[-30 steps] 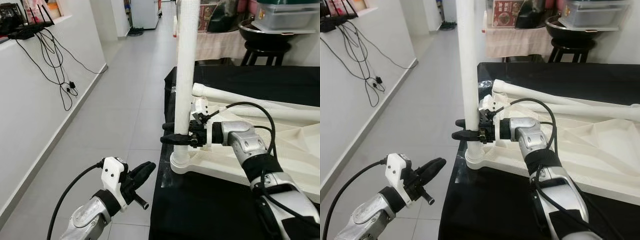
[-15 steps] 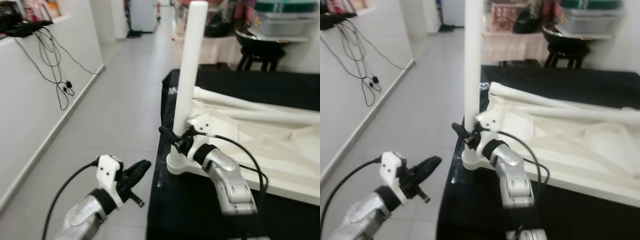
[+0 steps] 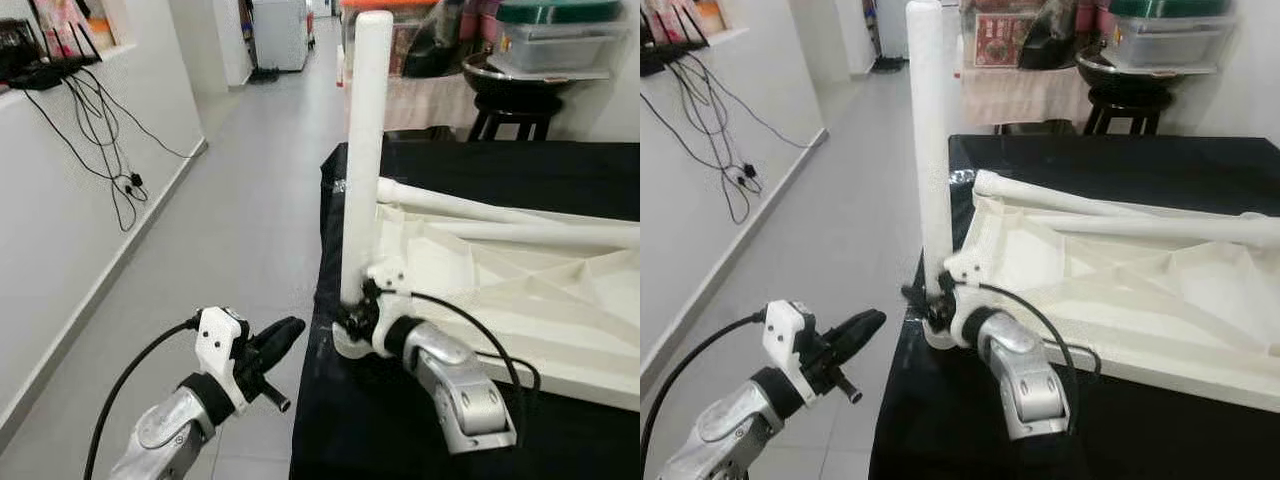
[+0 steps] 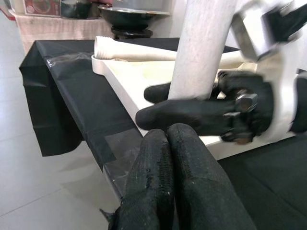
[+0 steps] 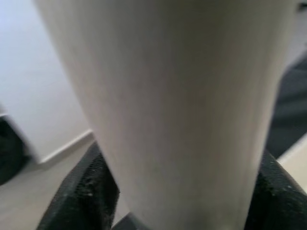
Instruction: Building children table
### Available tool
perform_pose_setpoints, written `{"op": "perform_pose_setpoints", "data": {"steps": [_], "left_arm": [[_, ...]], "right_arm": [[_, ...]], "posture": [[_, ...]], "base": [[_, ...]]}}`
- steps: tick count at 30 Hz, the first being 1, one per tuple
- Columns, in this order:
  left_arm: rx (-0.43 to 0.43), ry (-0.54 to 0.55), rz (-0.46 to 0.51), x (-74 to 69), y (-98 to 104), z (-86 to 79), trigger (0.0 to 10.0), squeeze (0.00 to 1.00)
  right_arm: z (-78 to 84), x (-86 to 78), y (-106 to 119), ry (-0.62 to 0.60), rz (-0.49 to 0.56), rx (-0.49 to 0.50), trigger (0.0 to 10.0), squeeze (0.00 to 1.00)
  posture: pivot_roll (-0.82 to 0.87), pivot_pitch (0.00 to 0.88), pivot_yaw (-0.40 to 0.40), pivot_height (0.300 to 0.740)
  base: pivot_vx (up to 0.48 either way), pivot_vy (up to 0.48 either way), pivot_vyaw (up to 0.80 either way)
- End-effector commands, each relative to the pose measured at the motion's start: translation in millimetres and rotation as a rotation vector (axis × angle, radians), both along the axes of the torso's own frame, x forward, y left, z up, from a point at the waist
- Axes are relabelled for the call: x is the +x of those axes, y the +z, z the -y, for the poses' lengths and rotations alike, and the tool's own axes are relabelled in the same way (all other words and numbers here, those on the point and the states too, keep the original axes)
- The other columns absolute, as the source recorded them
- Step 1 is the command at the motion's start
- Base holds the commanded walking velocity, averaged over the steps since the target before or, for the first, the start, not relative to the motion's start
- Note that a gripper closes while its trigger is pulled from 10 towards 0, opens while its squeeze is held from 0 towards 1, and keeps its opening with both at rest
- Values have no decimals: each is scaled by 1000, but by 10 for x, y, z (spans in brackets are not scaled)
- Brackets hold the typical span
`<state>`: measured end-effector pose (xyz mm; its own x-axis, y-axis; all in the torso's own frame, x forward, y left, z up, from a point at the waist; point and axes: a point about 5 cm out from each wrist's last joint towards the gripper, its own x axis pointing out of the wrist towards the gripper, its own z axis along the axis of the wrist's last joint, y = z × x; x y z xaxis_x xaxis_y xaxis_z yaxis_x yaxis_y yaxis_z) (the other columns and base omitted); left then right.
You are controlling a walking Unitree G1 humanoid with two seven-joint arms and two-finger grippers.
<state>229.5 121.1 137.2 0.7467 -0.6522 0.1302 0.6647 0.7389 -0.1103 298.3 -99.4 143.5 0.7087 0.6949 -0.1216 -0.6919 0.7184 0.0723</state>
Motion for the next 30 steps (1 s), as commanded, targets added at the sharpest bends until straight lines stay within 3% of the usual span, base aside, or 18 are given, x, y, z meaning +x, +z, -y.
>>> {"op": "perform_pose_setpoints", "data": {"steps": [1, 2, 3, 5, 7, 11, 15, 16, 17, 18, 30], "left_arm": [[15, 12, -16, 0, -48, -32, 10000, 0], [14, 7, -18, 0, -53, -24, 10000, 0], [14, 3, -20, -2, -57, -13, 10000, 0], [14, 1, -20, -3, -59, -4, 10000, 0], [15, 1, -19, -6, -60, 5, 10000, 0], [17, 0, -20, -14, -63, 10, 10000, 0], [22, 1, -23, -30, -68, 16, 10000, 0], [25, 1, -24, -36, -70, 18, 10000, 0], [26, 2, -24, -40, -71, 19, 10000, 0], [28, 2, -25, -45, -73, 21, 10000, 0], [34, -1, -29, -60, -75, 24, 10000, 0]], "right_arm": [[-120, -19, 86, 70, 26, 32, 10000, 1000], [-92, 4, 174, 143, 58, 52, 10000, 1000], [3, 54, 233, 259, 93, 31, 10000, 0], [85, 90, 265, 327, 110, 9, 10000, 0], [275, 176, 226, 444, 62, -18, 10000, 0], [418, 301, 142, 453, 11, -70, 10000, 0], [496, 483, 196, 379, -2, -47, 10000, 0], [504, 514, 219, 378, -5, -32, 4078, 0], [512, 530, 232, 390, -5, -23, 4078, 0], [516, 536, 242, 412, -14, -7, 0, 0], [674, 514, 216, 509, -52, -12, 0, 0]], "posture": [[-21, 31, 40, 740], [-17, 26, 38, 740], [-12, 25, 34, 740], [-12, 24, 33, 740], [-3, 23, 29, 740], [7, 20, 29, 740], [23, 22, 27, 740], [30, 22, 27, 740], [30, 22, 27, 740], [33, 22, 27, 740], [29, 29, 31, 740]], "base": [[0, 0, 0], [0, 0, 0], [0, 0, 0], [0, 0, 0], [0, 0, 0], [0, 0, 0], [0, 0, 0], [0, 0, 0], [0, 0, 0], [0, 0, 0], [0, 0, 0]]}}
